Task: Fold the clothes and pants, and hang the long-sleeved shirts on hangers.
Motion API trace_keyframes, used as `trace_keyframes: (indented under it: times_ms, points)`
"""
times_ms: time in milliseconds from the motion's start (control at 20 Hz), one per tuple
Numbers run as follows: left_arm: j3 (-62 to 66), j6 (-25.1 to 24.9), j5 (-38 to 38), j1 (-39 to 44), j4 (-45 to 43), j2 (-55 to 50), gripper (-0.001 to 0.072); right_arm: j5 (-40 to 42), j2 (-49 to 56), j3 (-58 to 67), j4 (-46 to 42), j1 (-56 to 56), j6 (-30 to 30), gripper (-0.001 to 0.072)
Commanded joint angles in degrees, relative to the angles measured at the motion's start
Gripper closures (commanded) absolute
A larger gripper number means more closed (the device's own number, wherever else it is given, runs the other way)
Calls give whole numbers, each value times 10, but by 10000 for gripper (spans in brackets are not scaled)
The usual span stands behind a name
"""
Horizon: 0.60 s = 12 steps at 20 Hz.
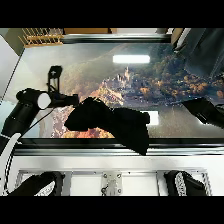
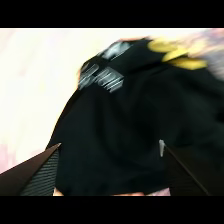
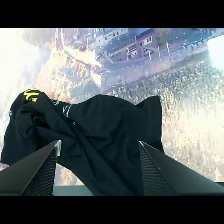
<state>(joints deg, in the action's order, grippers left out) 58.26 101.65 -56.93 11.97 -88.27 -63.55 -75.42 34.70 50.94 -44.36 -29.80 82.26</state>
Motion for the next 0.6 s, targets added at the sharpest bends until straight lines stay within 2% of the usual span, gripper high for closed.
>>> trace_keyframes:
  times_ms: [0,150,300,550]
  points:
    - [-67,2,-33,-118,99,-5,32,0,2,0,0,0,0,181]
    - [-157,-9,-13,-195,210,-5,32,0,2,-1,0,0,0,181]
    - [-230,-53,39,-204,308,-5,32,0,3,-2,0,0,0,182]
    - [-257,-51,148,-156,314,-6,32,-3,3,-22,0,0,0,182]
